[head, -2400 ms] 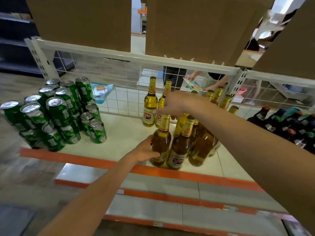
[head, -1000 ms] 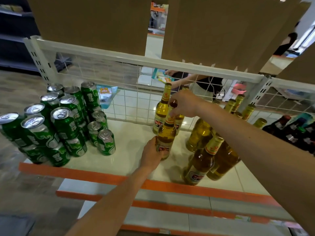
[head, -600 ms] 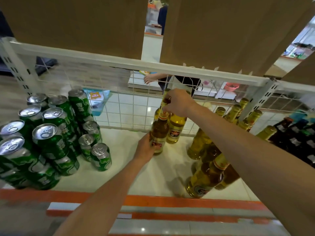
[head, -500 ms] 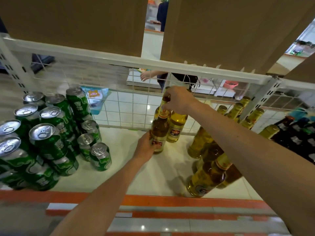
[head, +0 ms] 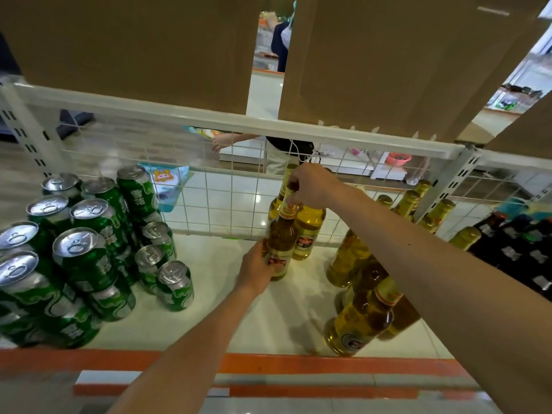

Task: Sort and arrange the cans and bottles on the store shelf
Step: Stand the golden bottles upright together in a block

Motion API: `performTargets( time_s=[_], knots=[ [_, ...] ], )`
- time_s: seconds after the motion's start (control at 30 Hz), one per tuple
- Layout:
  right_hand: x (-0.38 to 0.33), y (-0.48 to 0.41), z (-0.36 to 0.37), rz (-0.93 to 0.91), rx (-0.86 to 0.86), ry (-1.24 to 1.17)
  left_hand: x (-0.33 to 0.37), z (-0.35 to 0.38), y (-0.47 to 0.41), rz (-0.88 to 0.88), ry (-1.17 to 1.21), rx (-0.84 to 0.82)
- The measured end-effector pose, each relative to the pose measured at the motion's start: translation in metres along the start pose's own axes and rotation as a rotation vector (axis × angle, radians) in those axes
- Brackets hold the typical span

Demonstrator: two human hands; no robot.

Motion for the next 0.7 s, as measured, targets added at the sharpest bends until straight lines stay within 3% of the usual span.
performTargets(
  time_s=[0.17, 0.3, 0.53, 0.7],
  knots=[
    [-0.002, 0.008, 0.001, -0.030, -0.022, 0.027, -0.001, 0.004, -0.001, -0.035, -0.024, -0.025],
    [0.017, 0.009, -0.009, -0.012, -0.057, -0.082, 0.001, -0.006, -0.005, -0.081, -0.119, -0.132],
    [0.032, -0.021, -0.033, 0.048, 0.146, -0.090, 0.032, -0.049, -0.038, -0.046, -0.209, 0.039],
    [0.015, -0.050, -0.021, -0.006, 0.120, -0.025, 0.054, -0.041, -0.074, -0.019, -0.146, -0.030]
  ],
)
Point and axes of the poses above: each hand's wrist, its own y-axis away from the middle knuckle, its own z-axis out of the palm, x = y × z, the point moved 8 cm from there along -y, towards the middle knuckle, and after that the axes turned 8 degrees about y, right-handed, at the moved point
